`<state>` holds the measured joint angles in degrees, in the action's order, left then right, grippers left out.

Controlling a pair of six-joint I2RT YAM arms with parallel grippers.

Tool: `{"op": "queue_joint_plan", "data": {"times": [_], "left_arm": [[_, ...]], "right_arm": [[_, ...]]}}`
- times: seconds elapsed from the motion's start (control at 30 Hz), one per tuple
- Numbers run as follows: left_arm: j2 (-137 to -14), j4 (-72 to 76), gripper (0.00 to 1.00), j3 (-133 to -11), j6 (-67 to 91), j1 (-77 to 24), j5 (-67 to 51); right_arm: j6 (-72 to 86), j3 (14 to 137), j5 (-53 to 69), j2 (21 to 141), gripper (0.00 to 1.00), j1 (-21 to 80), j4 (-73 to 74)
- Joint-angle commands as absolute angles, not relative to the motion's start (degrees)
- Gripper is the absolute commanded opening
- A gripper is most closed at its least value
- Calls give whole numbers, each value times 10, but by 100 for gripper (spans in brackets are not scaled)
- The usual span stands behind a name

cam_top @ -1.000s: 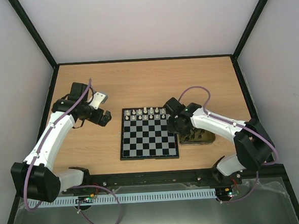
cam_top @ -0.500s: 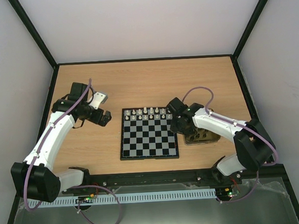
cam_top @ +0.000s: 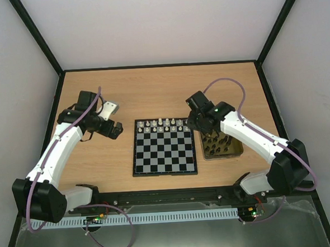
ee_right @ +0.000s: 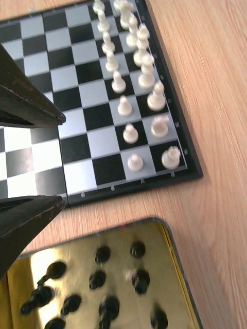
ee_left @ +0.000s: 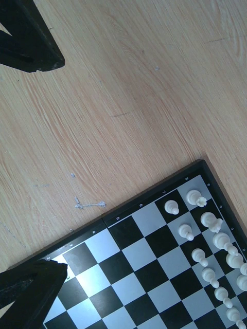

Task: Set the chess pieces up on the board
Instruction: Move the storage box to the center of the board.

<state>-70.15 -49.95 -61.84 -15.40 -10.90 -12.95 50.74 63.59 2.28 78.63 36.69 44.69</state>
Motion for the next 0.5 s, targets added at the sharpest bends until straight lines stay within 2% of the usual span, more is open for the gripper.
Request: {"op": "queue_joint_plan", "data": {"times": [0.0,0.4,0.47], "left_arm": [[-701,-490,99,-611,-156,-107,-123],[-724,-471,99,-605,-171,-109,-136],[-728,-469,99,-606,-174,-114,-132]], "right_arm": [[487,645,-16,786,35,334,529],[400,683,2,841,35,168,566],[396,683,7,855,30,160,561]]}}
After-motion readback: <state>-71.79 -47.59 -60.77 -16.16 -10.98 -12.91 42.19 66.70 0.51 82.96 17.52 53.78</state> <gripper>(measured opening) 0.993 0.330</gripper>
